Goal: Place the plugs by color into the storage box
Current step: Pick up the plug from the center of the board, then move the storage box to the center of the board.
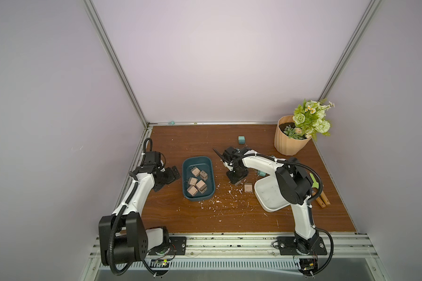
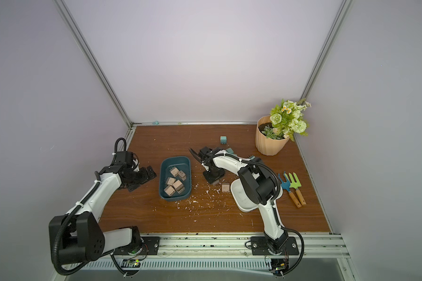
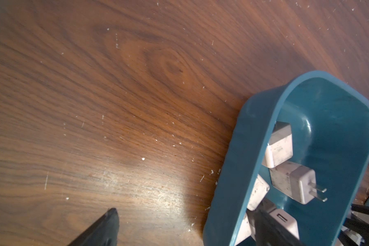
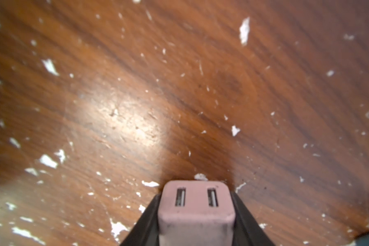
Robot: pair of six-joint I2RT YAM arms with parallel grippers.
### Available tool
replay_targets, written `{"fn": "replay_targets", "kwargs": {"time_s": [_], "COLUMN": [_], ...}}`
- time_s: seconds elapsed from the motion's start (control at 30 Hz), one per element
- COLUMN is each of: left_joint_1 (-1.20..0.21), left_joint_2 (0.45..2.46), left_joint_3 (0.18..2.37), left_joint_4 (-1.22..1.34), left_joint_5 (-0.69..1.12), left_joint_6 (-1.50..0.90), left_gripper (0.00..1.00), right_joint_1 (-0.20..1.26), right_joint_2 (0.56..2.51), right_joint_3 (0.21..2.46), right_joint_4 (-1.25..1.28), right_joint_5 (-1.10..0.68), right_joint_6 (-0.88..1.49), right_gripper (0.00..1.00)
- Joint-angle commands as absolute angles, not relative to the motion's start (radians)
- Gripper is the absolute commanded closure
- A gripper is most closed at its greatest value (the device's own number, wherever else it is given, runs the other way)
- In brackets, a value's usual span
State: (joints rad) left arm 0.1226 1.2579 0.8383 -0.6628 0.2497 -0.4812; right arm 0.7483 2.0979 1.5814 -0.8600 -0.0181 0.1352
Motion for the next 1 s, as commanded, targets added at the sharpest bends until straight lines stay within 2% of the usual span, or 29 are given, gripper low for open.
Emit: {"fn": "replay_targets", "kwargs": {"time_s": [0.0, 0.3, 0.53, 0.7, 0.97], "left_joint_1": [0.126, 0.119, -0.036, -0.108, -0.308], "left_joint_2": [1.236, 1.261, 1.407, 1.492, 1.628], "left_joint_3": [0.831, 0.843, 0.938, 0.964, 1.060], "left_joint_4": [-0.687, -0.665, -0.586, -0.525, -0.488], "left_joint_5": [0.247, 0.268, 0.248, 0.270, 0.284], "left_joint_6": [-0.498, -0.506, -0.535, -0.550, -0.579], "left_gripper": [0.00, 0.00, 0.00, 0.02, 0.04], "right_joint_1": [0.748, 0.771, 0.808, 0.808, 0.801], "right_joint_2": [2.039, 2.047, 2.148, 2.153, 2.091], "right_joint_3": [1.596, 1.859, 2.109, 2.138, 2.046], "right_joint_4": [-0.866, -0.925, -0.990, -0.994, -0.975], "right_joint_5": [-0.061, -0.128, -0.136, -0.128, -0.080], "right_joint_6": [0.128, 0.167, 0.181, 0.190, 0.193], "right_gripper": [0.55, 0.56, 0.56, 0.55, 0.55]}}
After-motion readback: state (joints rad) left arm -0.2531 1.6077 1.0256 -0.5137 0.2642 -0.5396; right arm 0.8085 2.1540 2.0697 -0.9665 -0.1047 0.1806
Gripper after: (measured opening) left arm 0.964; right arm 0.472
